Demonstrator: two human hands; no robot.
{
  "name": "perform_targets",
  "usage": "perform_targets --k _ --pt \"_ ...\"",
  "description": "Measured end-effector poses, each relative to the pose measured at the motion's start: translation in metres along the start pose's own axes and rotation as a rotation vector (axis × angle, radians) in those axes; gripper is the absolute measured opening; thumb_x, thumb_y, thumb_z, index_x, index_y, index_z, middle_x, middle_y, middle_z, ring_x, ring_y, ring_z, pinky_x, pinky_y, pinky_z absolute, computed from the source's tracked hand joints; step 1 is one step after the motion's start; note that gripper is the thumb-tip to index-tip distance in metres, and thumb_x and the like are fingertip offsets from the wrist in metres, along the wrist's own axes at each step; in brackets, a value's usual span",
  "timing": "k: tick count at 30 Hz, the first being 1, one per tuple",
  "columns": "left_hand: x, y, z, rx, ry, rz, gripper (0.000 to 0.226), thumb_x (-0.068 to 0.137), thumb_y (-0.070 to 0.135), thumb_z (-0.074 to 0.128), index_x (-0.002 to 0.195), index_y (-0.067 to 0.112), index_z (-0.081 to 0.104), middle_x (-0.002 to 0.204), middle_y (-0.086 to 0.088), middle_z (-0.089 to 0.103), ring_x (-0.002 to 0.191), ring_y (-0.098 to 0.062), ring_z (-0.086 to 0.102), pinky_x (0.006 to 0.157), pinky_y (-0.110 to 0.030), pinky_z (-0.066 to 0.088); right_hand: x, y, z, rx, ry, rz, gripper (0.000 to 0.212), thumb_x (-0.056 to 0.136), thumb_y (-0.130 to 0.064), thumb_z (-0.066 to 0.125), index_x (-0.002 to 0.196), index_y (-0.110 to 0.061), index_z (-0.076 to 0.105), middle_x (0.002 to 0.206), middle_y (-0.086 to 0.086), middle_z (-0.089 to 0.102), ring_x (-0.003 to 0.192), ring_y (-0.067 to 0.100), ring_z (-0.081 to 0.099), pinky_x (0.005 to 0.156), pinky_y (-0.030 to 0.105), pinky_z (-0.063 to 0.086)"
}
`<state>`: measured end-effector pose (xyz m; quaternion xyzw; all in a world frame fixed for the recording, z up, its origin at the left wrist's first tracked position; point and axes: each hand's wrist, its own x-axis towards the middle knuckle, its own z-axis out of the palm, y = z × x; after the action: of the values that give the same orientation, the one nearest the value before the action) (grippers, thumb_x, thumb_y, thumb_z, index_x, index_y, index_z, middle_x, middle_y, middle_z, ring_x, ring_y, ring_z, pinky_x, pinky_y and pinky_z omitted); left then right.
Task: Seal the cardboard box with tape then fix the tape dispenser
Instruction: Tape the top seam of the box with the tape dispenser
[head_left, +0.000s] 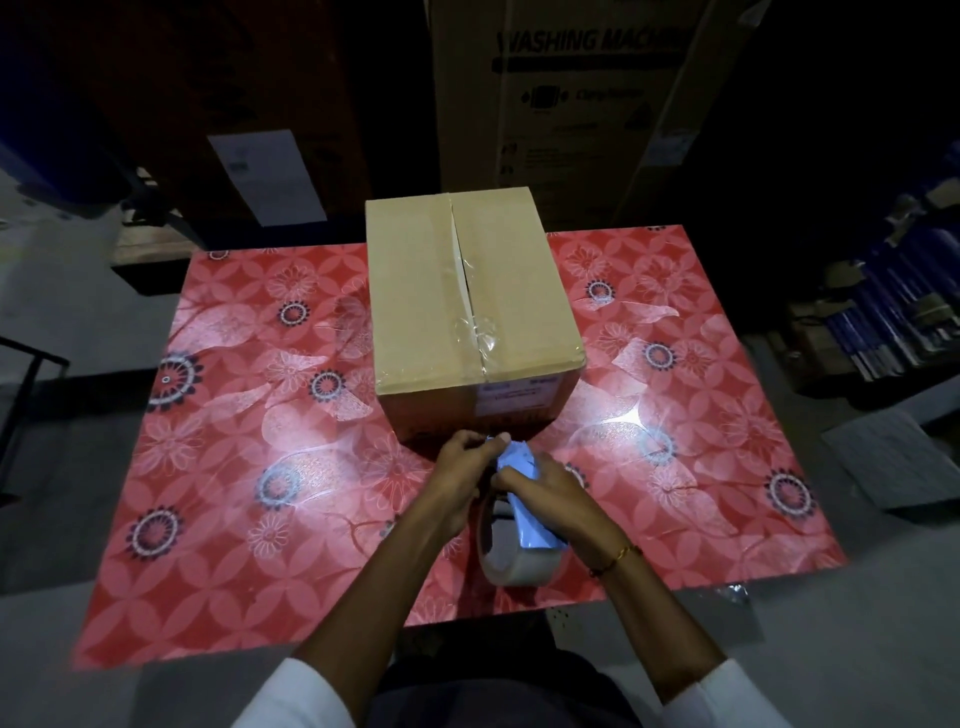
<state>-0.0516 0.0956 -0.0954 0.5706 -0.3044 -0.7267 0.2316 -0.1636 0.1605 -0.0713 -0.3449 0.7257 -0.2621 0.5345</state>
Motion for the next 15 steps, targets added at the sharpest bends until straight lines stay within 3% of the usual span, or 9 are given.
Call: perform_targets --k 2,4,6,8,12,13,15 --pt "0.002 -0.004 0.005 -0.032 -0.008 0.018 0.022 0.091 0.02 0.068 0.105 0.008 0.057 0.087 -0.007 0.065 0.067 -0.011 0.062 0.057 -0.024 0.052 -0.002 0.013 -0.008 0.102 0.031 0.047 0.041 0.082 -0.037 0.072 0.117 -0.025 0.053 0.106 -0.003 0.067 0.096 0.018 0.069 0.091 0.045 0.057" --pt "0.003 -0.007 0.013 -0.061 -0.037 0.041 0.022 0.093 0.019 0.066 0.107 0.007 0.056 0.088 -0.007 0.067 0.065 -0.009 0.064 0.068 -0.029 0.055 0.0 0.029 -0.019 0.201 0.057 0.086 0.053 0.077 -0.041 0.076 0.119 -0.022 0.049 0.114 0.002 0.068 0.099 0.024 0.073 0.092 0.049 0.059" --pt "0.006 -0.009 0.024 -0.068 -0.064 0.046 0.018 0.096 0.02 0.063 0.107 0.01 0.054 0.092 -0.006 0.067 0.061 -0.003 0.064 0.073 -0.027 0.054 0.0 0.038 -0.034 0.259 0.053 0.09 0.048 0.08 -0.038 0.075 0.118 -0.02 0.052 0.115 0.006 0.068 0.097 0.026 0.073 0.088 0.046 0.059" --pt "0.007 -0.012 0.038 -0.063 -0.066 0.046 0.013 0.098 0.017 0.059 0.108 0.012 0.053 0.09 -0.002 0.067 0.057 0.002 0.063 0.064 -0.02 0.051 0.002 0.046 -0.051 0.213 0.067 0.074 0.042 0.082 -0.038 0.074 0.117 -0.02 0.059 0.114 0.007 0.069 0.097 0.028 0.071 0.086 0.046 0.06" --pt "0.012 -0.024 0.068 -0.029 0.002 0.05 0.026 0.095 0.01 0.061 0.118 0.009 0.05 0.082 -0.002 0.06 0.061 -0.007 0.057 0.06 -0.02 0.05 0.006 0.061 -0.083 0.243 0.121 0.015 0.012 0.096 -0.017 0.066 0.108 -0.014 0.069 0.099 0.011 0.072 0.076 0.014 0.073 0.068 0.027 0.058" --pt "0.014 -0.028 0.075 0.005 0.019 0.062 0.024 0.094 0.01 0.062 0.116 0.01 0.051 0.078 -0.002 0.058 0.059 -0.008 0.054 0.059 -0.021 0.048 0.005 0.061 -0.091 0.268 0.131 0.015 0.014 0.097 -0.015 0.064 0.109 -0.009 0.069 0.099 0.014 0.073 0.077 0.017 0.074 0.069 0.028 0.058" --pt "0.015 -0.034 0.09 0.072 0.015 0.067 0.011 0.092 0.011 0.063 0.102 0.013 0.059 0.075 -0.002 0.061 0.059 -0.011 0.054 0.061 -0.026 0.047 0.005 0.067 -0.105 0.33 0.166 0.013 0.017 0.098 -0.014 0.063 0.113 -0.008 0.069 0.105 0.018 0.073 0.088 0.029 0.074 0.081 0.042 0.061"
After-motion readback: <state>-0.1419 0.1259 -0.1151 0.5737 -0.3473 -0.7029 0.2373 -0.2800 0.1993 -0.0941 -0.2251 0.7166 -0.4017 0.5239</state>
